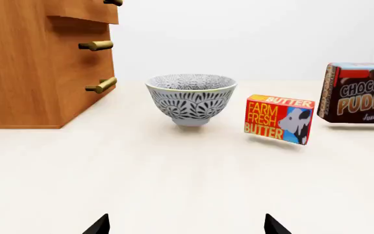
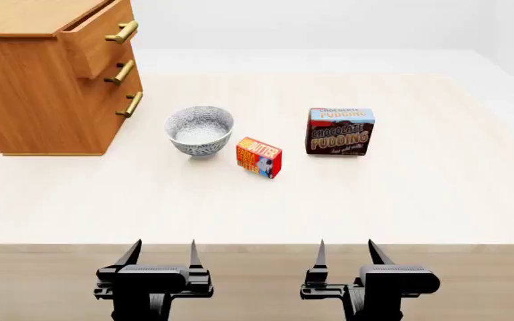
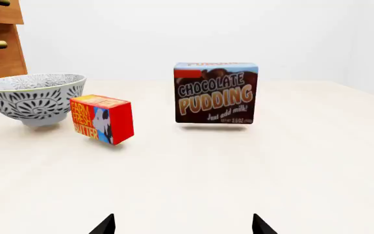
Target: Put the butter at the back in the top drawer of the cabinet and close it.
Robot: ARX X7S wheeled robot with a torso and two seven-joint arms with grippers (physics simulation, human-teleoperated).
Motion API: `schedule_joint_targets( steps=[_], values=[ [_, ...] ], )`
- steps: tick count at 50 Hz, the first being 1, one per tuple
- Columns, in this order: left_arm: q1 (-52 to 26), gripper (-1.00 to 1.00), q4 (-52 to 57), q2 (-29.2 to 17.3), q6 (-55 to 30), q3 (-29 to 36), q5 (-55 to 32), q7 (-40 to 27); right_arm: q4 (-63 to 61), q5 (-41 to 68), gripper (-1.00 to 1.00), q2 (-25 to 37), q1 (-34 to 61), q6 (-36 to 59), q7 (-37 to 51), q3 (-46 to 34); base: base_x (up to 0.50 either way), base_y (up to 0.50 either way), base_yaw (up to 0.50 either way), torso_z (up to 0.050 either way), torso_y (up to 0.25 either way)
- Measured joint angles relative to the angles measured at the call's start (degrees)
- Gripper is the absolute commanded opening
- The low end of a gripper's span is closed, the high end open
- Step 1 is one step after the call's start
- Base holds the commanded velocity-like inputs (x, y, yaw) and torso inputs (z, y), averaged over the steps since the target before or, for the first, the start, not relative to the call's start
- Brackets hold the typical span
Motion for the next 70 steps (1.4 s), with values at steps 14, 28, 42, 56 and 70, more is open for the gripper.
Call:
schedule_joint_targets(
  steps=[14, 28, 42, 56, 70],
  values=[
    [-0.08, 1.00, -0.03, -1.62, 0.05, 1.95, -1.48, -1.87, -0.27, 1.98, 1.00, 1.56, -0.13, -0.29, 2.01, -1.79, 0.00, 0.00, 0.00, 0.000, 0.000],
    [-0.22, 1.00, -0.16, -3.13, 0.13, 3.75, -3.05, -3.57, -0.33, 3.77, 1.00, 3.06, -0.15, -0.79, 3.87, -3.47, 0.00, 0.00, 0.00, 0.000, 0.000],
    [-0.67, 1.00, -0.08, -4.19, -1.50, 4.81, -4.86, -4.81, -0.31, 5.10, 1.00, 4.19, -0.06, -0.85, 5.22, -4.75, 0.00, 0.00, 0.00, 0.050, 0.000],
    [-0.87, 1.00, -0.04, -5.14, -1.82, 5.89, -6.01, -5.78, -0.34, 6.30, 1.00, 5.13, -0.02, -1.25, 6.15, -5.81, 0.00, 0.00, 0.00, 0.050, 0.000],
    [-0.91, 1.00, -0.09, -6.05, -1.69, 7.05, -6.71, -6.64, -0.37, 7.31, 1.00, 5.99, -0.03, -1.64, 7.02, -6.77, 0.00, 0.00, 0.00, 0.050, 0.000]
  ],
)
